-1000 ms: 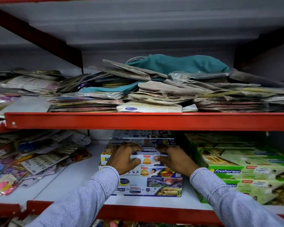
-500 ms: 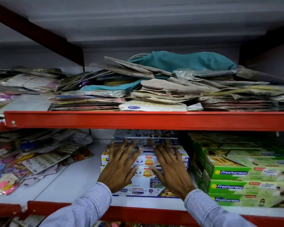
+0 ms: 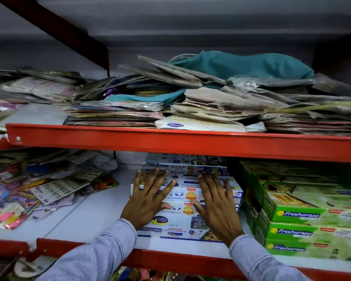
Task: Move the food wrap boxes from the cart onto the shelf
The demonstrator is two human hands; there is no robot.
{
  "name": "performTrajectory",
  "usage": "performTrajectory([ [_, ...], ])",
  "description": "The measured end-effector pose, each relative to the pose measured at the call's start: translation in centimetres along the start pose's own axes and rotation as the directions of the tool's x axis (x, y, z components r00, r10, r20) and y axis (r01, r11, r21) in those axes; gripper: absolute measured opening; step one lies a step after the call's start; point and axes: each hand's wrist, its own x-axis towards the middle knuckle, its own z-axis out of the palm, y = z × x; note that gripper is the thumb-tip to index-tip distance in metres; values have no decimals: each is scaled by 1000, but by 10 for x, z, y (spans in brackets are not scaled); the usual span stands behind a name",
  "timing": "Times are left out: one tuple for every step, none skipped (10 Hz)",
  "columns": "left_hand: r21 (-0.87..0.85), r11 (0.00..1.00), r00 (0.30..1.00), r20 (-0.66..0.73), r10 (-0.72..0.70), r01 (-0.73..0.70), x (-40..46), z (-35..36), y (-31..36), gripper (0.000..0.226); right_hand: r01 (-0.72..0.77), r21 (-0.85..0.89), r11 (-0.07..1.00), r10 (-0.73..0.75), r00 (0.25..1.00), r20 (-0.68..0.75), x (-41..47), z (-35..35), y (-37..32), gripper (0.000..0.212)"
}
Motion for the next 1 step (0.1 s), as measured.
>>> performTrajectory([
  [-45, 999, 999, -32, -12, 11, -4, -21, 12, 68, 27, 94, 995, -21, 998, -67, -9, -20, -7, 63],
])
